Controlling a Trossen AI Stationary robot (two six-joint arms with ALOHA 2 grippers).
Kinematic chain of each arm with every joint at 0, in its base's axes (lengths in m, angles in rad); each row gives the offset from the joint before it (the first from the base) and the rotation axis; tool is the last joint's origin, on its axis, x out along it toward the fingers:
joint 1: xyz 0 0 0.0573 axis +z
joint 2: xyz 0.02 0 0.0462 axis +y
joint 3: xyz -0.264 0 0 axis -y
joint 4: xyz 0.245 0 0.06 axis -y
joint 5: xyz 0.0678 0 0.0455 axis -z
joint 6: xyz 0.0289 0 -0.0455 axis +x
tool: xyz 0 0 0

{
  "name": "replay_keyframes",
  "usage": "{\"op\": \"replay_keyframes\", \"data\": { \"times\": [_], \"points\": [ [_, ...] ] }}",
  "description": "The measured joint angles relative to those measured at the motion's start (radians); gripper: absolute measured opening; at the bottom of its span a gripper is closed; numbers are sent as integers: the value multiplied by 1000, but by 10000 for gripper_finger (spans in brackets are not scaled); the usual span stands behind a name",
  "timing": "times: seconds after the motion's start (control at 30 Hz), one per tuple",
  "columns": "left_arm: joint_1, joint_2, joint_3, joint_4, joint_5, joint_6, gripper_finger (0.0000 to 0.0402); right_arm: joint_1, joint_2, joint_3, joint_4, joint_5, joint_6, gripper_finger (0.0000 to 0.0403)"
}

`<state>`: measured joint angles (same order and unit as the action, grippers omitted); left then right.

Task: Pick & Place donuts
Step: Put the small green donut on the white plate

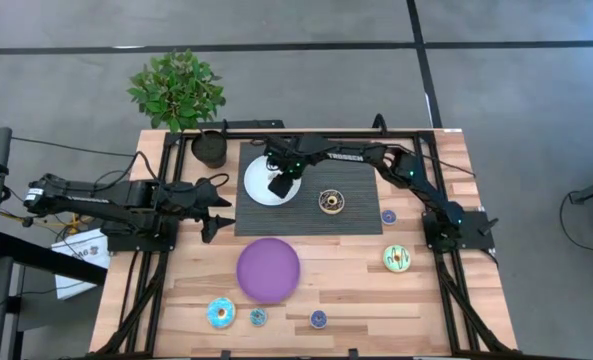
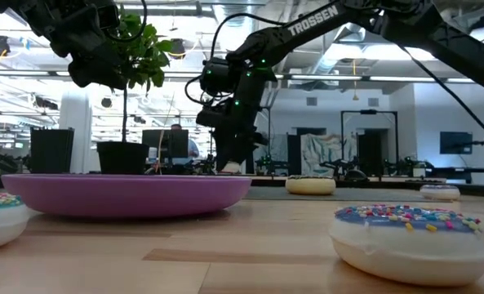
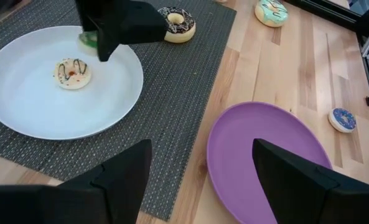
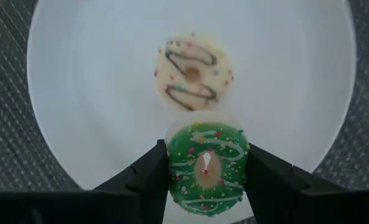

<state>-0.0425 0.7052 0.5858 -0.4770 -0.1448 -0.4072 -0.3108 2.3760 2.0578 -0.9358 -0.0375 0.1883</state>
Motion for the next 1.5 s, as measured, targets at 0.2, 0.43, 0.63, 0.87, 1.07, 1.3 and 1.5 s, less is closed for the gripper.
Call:
{"op": "replay_keyframes", "data": {
  "times": [0.2,0.43,0.63,0.87,1.07,1.3,1.5],
  "points": [
    [0,0,0,7,-1,0,272,3,1,0,3,15,-14,172],
    [0,0,0,6,0,-1,272,3,1,0,-1,14,-13,173],
    [0,0,0,6,1,-7,272,3,1,0,1,18,-9,181],
    [0,0,0,6,1,-8,272,3,1,0,6,19,-5,202],
    [0,0,0,6,2,-8,272,3,1,0,5,21,-5,218],
    [0,0,0,5,2,-8,272,3,1,0,5,21,-3,221],
    [0,0,0,6,2,-8,272,3,1,0,5,21,-3,222]
  ]
}}
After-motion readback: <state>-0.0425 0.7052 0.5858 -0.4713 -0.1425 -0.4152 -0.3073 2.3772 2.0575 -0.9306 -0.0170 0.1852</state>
